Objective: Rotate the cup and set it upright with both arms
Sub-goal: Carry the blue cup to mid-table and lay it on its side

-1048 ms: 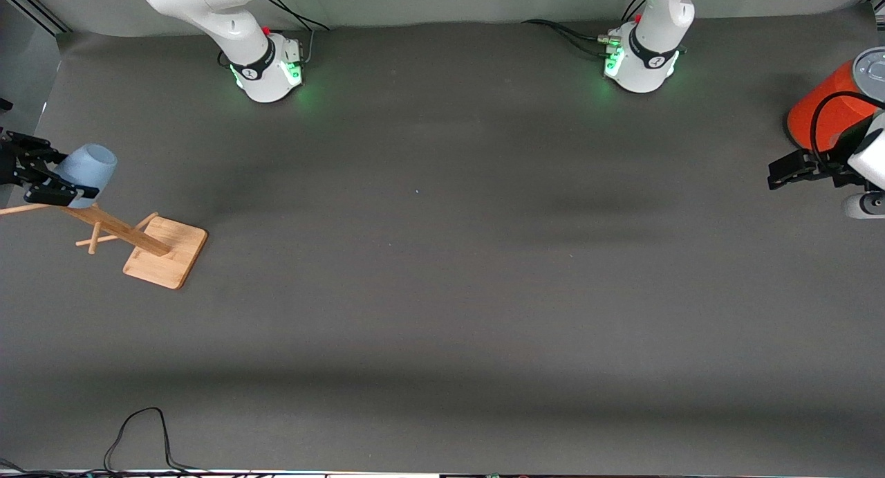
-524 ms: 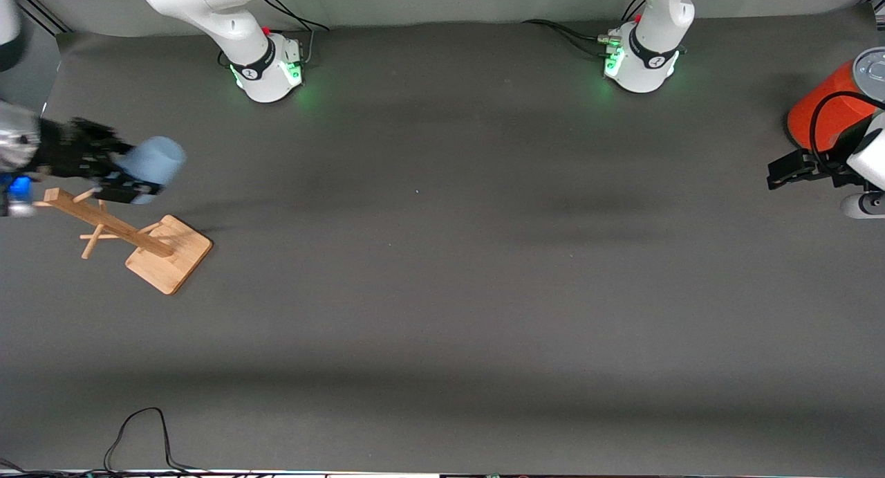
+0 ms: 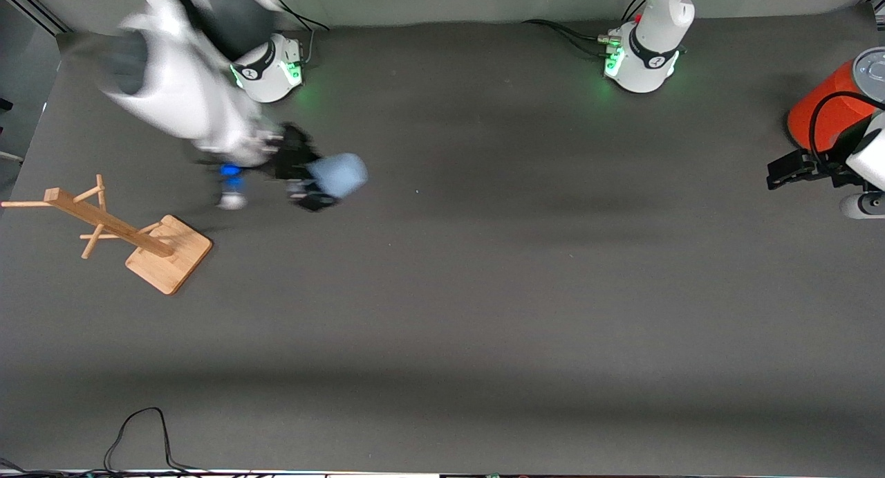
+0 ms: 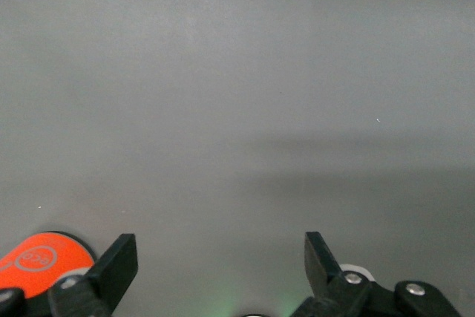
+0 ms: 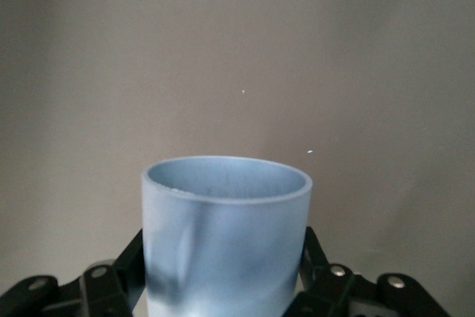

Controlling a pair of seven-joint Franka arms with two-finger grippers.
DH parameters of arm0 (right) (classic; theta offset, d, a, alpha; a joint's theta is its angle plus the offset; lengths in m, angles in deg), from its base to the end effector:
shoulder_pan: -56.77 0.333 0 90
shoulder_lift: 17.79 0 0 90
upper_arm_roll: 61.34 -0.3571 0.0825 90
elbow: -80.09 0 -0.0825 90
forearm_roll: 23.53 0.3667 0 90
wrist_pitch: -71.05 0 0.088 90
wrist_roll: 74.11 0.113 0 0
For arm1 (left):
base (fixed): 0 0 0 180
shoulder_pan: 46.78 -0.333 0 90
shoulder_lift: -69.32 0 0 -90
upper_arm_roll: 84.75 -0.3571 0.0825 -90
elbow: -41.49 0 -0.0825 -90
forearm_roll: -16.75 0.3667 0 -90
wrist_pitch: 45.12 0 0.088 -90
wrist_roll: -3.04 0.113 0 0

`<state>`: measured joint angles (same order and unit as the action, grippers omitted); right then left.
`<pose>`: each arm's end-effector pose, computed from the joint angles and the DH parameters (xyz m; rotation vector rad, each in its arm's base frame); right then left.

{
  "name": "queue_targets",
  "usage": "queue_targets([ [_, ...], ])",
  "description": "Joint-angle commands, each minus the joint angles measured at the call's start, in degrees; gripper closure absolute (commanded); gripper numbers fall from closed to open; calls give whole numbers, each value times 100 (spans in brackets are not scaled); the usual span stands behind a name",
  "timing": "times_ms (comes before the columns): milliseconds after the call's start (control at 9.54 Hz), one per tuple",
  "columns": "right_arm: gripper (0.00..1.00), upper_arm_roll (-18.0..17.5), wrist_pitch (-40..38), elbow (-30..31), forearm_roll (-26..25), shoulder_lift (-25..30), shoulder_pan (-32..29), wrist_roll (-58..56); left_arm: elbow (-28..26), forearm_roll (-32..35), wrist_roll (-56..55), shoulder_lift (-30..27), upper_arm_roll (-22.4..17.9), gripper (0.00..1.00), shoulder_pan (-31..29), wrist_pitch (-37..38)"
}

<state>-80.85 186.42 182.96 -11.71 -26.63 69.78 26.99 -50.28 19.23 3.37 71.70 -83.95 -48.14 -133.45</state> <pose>0.5064 0.3248 0.5140 -2.3766 1.7780 0.2884 0.5450 0.0105 0.6209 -3.0957 -0.0047 0.1579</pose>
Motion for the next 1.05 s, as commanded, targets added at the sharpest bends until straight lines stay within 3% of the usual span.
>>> queue_targets([
  [0,53,-648,659,-161,-1043,-983,-61,1326,19,24,73,-28,-18,0,22,70],
  [210,53,-1080,1361,-223,-1967,-2020,43,2627,19,24,73,-36,-18,0,30,70],
  [419,47,-1544,1628,-310,-3615,-2891,114,4304,19,15,73,-28,-18,0,22,70],
  [629,0,-1819,1629,-355,-4868,-3386,158,5451,19,6,73,-28,-18,0,31,70],
  [944,0,-1828,1576,-608,-4934,-3282,80,5185,19,6,73,-28,-18,0,31,70],
])
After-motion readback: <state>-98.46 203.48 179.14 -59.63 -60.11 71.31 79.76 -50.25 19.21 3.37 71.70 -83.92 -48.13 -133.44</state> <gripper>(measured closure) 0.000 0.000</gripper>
